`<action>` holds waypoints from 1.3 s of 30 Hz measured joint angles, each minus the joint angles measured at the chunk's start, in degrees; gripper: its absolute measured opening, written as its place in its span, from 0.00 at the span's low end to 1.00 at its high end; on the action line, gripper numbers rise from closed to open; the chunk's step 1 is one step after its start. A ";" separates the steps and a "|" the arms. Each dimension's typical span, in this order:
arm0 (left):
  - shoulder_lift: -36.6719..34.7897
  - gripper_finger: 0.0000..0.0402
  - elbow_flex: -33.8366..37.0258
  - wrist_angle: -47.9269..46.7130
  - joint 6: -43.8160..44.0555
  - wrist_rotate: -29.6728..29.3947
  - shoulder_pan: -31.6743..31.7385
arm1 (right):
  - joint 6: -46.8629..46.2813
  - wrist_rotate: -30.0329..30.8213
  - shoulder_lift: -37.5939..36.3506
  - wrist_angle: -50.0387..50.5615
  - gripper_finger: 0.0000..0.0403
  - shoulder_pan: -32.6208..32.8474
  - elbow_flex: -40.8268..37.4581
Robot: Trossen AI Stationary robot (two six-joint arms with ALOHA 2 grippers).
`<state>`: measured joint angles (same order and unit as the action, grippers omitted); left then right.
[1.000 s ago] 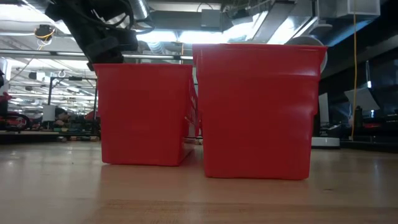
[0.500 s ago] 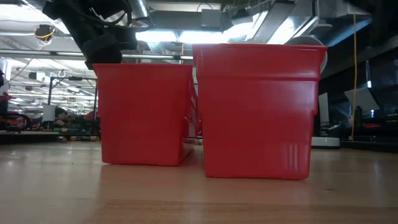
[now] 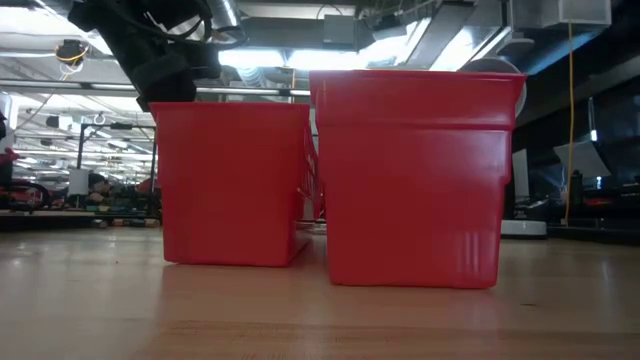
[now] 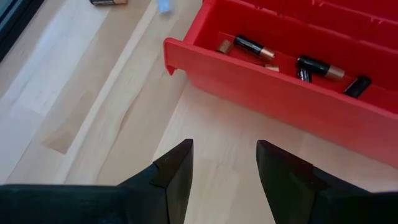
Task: Sort batteries
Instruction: Put the silver battery into the right red bin
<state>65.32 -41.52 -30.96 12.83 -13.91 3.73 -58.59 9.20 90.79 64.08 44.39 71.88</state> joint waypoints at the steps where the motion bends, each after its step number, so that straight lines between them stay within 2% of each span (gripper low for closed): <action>1: 0.00 0.41 0.00 0.15 -0.19 0.00 0.00 | -1.79 -2.48 0.28 0.71 0.15 0.91 -1.32; 6: 0.00 0.41 0.00 0.32 -0.29 -0.02 0.00 | -6.14 -12.74 0.56 -3.81 0.31 6.61 -9.23; 13: 0.00 0.41 0.00 0.38 -1.13 -0.21 0.00 | -6.14 -16.60 1.45 -11.87 0.49 11.20 -13.68; 20: 0.00 0.41 0.00 0.41 -1.11 -0.22 0.00 | -6.99 -23.82 5.63 -13.42 0.52 15.15 -13.73; 27: 0.00 0.41 0.00 1.73 -1.54 -0.26 0.00 | -6.77 -21.40 9.88 -13.31 0.52 18.32 -14.08; 32: 0.00 0.41 0.00 2.18 -1.86 -0.26 0.00 | -5.35 -19.80 11.02 -16.44 0.42 18.96 -17.45; 38: 0.18 0.41 0.00 1.94 -1.39 -0.31 -0.33 | -4.07 -21.25 10.74 -18.96 0.08 16.23 -19.08; 39: 0.25 0.41 0.00 1.82 -1.41 -0.31 -0.37 | -3.85 -21.38 10.60 -18.97 0.05 15.56 -19.07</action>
<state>65.57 -41.52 -29.14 11.42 -14.22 3.36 -62.44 -12.17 101.39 45.11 59.95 52.81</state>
